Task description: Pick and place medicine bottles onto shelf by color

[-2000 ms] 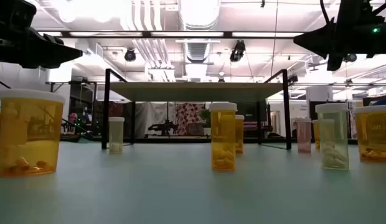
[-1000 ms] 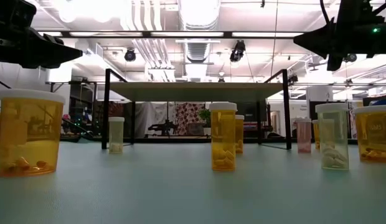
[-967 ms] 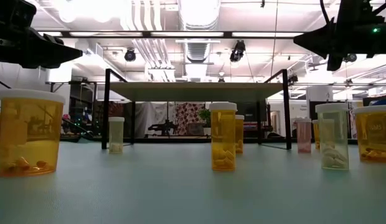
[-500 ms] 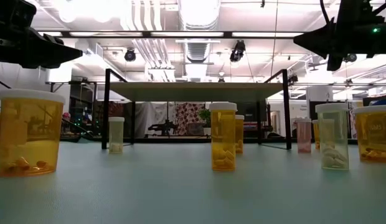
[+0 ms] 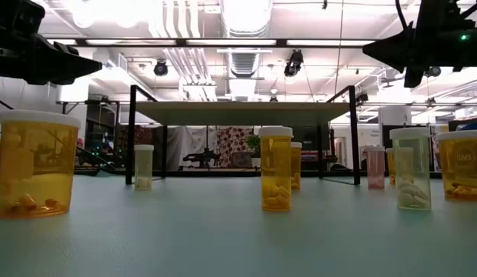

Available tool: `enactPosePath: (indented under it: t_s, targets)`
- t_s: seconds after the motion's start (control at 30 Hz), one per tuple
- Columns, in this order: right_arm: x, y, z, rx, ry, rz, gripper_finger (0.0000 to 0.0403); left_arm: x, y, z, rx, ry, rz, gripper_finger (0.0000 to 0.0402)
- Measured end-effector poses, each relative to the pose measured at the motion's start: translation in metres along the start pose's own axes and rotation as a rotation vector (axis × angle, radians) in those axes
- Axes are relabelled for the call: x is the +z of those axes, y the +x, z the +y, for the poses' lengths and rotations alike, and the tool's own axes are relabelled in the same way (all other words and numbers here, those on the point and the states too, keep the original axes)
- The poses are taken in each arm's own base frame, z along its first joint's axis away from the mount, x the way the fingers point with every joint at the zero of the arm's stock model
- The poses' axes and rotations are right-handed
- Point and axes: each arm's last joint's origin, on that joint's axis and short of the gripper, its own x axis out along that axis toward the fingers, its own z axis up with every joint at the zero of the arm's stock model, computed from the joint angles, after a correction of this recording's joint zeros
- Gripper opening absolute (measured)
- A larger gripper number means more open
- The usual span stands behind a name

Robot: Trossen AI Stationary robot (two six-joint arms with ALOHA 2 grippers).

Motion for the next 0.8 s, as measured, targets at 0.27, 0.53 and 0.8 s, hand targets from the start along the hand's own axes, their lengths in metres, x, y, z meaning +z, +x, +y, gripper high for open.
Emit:
enactPosePath:
  t_s: [0.27,0.53,0.8]
  targets:
    - [0.0001,0.0,0.0,0.0,-0.001,0.0,0.0009,0.0,0.0,0.0,0.0,0.0,0.0,0.0017]
    - [0.0001,0.0,0.0,0.0,-0.001,0.0,0.0009,0.0,0.0,0.0,0.0,0.0,0.0,0.0017]
    - [0.0028,0.0011,-0.0001,-0.015,0.067,-0.003,0.0009,0.0023,-0.0004,0.0034,0.082,0.21,0.016,0.0017]
